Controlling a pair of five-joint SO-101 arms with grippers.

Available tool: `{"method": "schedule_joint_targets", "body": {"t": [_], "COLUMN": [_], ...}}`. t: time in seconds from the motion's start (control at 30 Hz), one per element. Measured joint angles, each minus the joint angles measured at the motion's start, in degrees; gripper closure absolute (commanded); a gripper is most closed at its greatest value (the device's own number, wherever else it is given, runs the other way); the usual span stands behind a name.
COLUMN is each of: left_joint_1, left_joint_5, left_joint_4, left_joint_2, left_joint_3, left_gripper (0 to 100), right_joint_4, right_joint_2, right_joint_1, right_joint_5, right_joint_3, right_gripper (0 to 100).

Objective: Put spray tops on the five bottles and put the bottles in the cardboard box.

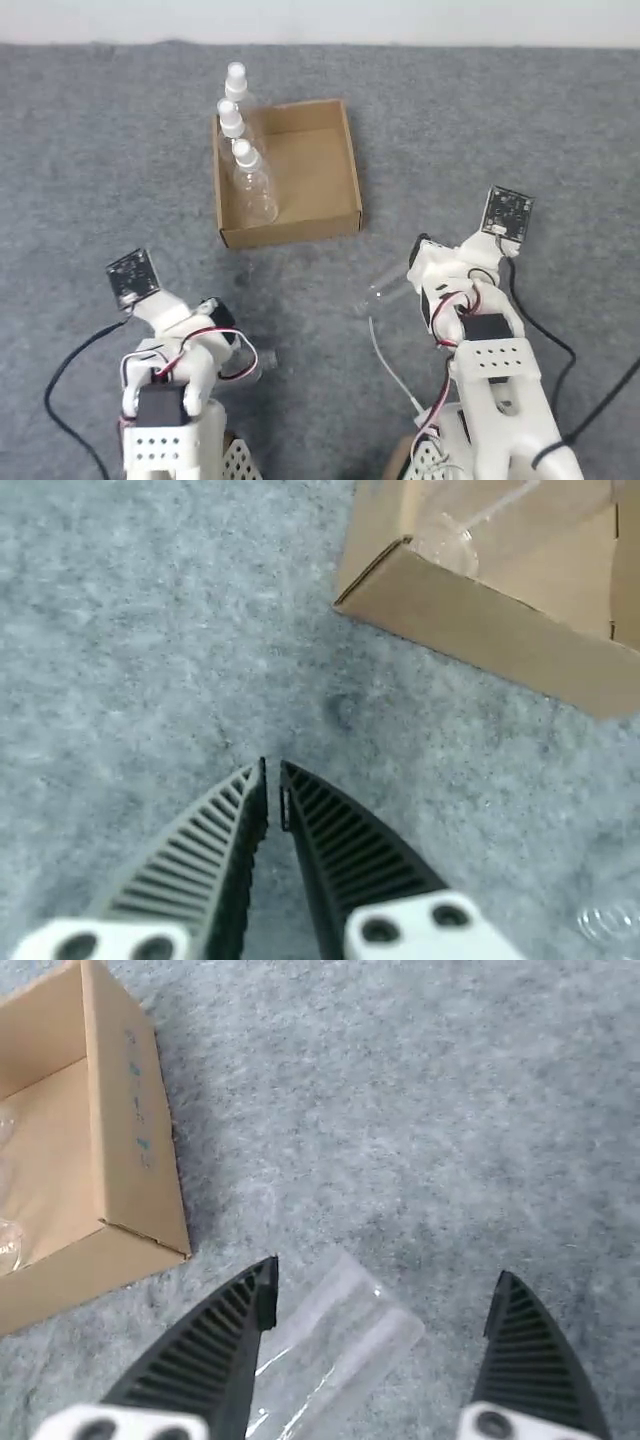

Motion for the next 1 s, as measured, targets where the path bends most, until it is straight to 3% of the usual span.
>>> {"method": "schedule_joint_targets", "body": {"t": [0.53, 0.77, 1.0], "left_joint_1": [0.35, 0.35, 0.35], "left_joint_5": [0.18, 0.18, 0.18], "left_joint_4": [0.00, 0.00, 0.00], "left_joint_2": [0.00, 0.00, 0.00], "left_joint_3": [0.00, 0.00, 0.00], "left_gripper": [98, 98, 98], "right_joint_4": [0.00, 1.49, 15.47], "right_joint_2": [0.00, 0.00, 0.00], "right_joint_1": [0.97, 1.23, 0.97], "right_joint_5": [7.30, 19.60, 31.30], "right_joint_3": [0.00, 0.00, -6.95], "right_gripper": [72.4, 72.2, 72.1]}}
